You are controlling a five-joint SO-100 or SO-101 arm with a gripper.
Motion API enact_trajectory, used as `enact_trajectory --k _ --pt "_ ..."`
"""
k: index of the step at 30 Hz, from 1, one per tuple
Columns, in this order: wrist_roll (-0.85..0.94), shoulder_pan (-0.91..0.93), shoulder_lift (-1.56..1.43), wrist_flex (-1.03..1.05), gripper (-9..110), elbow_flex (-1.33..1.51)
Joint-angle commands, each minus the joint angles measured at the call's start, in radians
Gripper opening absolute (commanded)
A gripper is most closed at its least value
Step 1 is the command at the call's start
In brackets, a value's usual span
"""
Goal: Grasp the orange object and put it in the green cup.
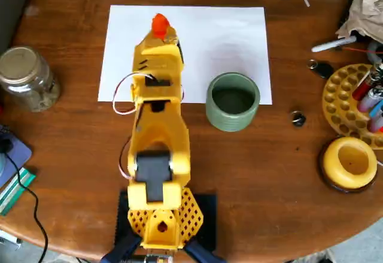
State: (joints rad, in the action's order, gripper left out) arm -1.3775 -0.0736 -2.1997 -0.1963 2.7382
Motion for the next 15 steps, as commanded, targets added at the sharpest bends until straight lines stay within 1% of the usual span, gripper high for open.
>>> enact_trajectory --k 1,11,15 --pt "0.04 0.075 -0.229 0.121 0 0.043" --pt "0.072 0.284 -0.755 0.38 0 0.255" --pt "0.106 0.356 -1.051 0.515 0 0.357"
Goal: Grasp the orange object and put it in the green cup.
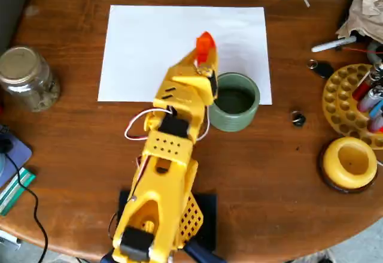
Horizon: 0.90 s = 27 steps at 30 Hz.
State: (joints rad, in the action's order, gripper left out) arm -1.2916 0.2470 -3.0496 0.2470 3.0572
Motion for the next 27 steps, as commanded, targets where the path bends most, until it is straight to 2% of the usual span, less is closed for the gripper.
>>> enact_trajectory --k 1,9,27 --pt "0.028 0.052 -0.212 0.103 0 0.037" --pt "0.066 0.181 -0.212 0.118 0 0.038" --pt "0.08 0.255 -0.215 0.284 0 0.04"
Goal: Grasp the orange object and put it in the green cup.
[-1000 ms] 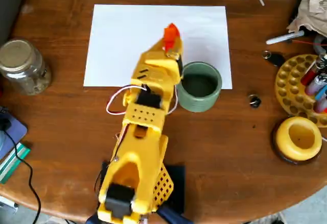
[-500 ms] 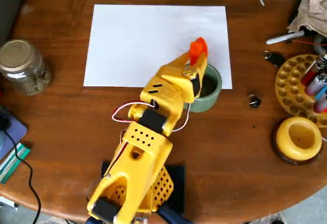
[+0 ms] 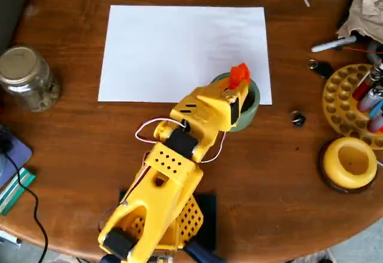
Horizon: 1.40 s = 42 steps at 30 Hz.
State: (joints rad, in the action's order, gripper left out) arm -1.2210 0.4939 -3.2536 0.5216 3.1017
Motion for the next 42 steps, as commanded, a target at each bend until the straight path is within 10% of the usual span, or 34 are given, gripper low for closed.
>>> enact_trajectory --k 1,19,35,42 --pt "0.009 0.006 -0.012 0.012 0 -0.005" --pt "0.02 -0.026 -0.011 0.031 23 -0.005" --pt "0.029 -0.083 -0.009 -0.017 0 -0.009" --pt "0.503 -0.278 -0.006 -0.032 0 -0.089"
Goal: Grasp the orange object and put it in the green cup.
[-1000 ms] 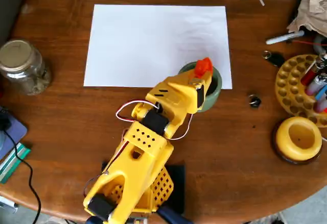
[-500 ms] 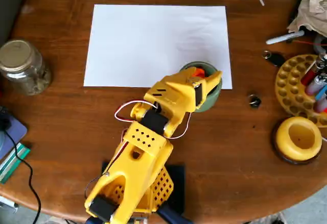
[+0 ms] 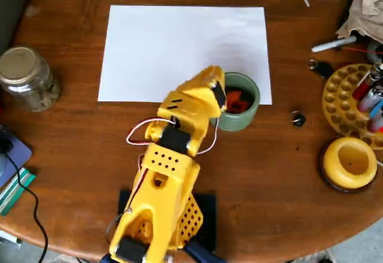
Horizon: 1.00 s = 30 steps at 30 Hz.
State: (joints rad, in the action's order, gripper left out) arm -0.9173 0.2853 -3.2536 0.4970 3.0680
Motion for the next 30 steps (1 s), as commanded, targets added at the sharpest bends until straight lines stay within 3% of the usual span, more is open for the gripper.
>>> enact_trajectory --k 1,6,9,19,22,30 --pt "0.242 -0.098 -0.006 -0.008 0 -0.055" --pt "0.65 -0.227 -0.005 0.006 0 -0.025" --pt "0.775 -0.278 -0.005 0.057 0 0.008" --pt "0.943 -0.301 -0.005 0.456 0 0.029" --pt "1.114 -0.299 -0.005 0.565 0 0.029" --pt "1.081 -0.258 -0.006 0.652 0 0.031"
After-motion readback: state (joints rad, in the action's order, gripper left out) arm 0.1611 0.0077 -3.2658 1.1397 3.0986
